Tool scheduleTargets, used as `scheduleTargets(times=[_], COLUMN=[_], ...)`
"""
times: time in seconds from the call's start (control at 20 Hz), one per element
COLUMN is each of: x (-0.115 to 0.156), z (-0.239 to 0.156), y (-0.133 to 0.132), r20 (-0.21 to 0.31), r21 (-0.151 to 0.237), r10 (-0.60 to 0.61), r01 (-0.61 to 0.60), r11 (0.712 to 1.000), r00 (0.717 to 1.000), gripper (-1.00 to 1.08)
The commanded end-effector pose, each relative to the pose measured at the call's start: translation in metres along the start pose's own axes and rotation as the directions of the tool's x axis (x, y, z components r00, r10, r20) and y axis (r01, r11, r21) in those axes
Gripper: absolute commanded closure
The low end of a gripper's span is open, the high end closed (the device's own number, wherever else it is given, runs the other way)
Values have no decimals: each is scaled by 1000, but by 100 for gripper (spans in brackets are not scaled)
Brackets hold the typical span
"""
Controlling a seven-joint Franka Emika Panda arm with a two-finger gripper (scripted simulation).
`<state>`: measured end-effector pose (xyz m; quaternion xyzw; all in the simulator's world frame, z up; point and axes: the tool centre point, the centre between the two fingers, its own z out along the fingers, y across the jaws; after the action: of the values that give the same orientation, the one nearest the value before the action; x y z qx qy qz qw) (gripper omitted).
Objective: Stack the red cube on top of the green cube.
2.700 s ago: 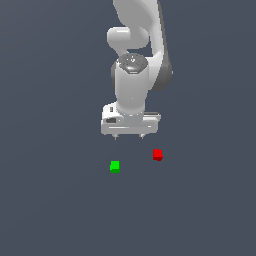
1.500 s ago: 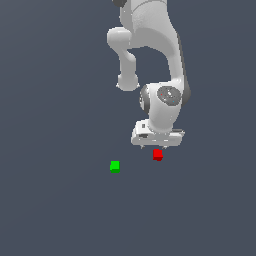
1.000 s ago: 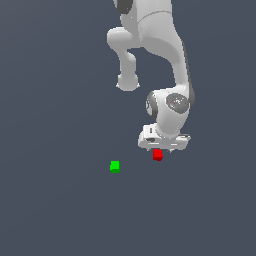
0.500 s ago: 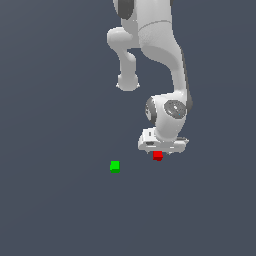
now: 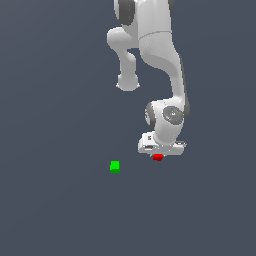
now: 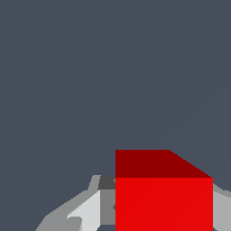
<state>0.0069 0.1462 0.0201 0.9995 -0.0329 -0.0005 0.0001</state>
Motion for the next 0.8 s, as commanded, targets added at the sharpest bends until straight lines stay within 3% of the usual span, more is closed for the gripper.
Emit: scheduleTargets(times=[0.0, 0.75], x=[0, 0], z=[0, -15], y=[0, 0], r20=[-1, -1], r21=[0, 0], r10=[0, 0], r01=[0, 0], r11=[1000, 1000], r00=[1000, 1000], gripper=[108, 108])
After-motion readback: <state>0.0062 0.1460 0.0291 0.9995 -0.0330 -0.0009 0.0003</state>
